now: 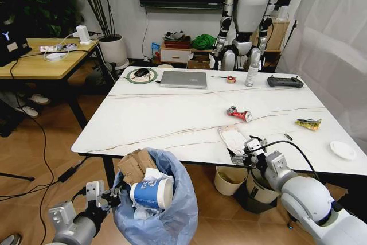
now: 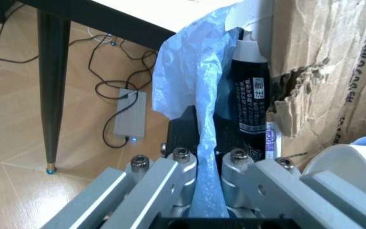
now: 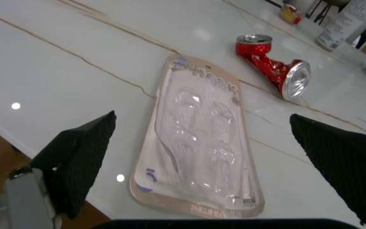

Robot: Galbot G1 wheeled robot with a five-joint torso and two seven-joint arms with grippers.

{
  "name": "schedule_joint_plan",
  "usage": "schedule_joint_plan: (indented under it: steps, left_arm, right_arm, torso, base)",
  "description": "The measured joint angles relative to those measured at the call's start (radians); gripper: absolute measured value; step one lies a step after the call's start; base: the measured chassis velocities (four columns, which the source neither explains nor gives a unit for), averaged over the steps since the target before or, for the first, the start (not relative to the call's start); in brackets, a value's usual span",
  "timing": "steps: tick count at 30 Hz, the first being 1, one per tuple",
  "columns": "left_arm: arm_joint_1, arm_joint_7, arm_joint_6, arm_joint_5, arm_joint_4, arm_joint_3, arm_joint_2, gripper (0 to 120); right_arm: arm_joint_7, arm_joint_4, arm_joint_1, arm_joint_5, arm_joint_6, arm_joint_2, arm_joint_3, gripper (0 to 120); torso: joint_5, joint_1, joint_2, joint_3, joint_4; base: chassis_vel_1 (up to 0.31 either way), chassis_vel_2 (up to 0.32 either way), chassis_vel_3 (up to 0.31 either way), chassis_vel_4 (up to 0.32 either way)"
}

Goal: Pick up the trash bin and place the trash from the table into it.

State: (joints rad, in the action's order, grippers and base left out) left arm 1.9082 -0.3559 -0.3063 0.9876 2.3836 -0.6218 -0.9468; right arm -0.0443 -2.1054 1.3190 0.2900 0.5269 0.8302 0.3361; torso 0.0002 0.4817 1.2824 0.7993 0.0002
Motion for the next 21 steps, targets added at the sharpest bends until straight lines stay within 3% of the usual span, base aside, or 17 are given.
schedule_joint_plan:
  steps: [21]
  left_arm:
    - [0.015,0.001,0.001,-0.012,0.01,-0.005,-0.021,0]
  right_arm:
    - [0.011,0.118,-0.033,-0.053,-0.064,0.012,-0.016,100]
  torso:
    - [-0.0001,0.0,0.0,0.0,0.0]
  base:
    - [0.0,0.0,0.0,0.0]
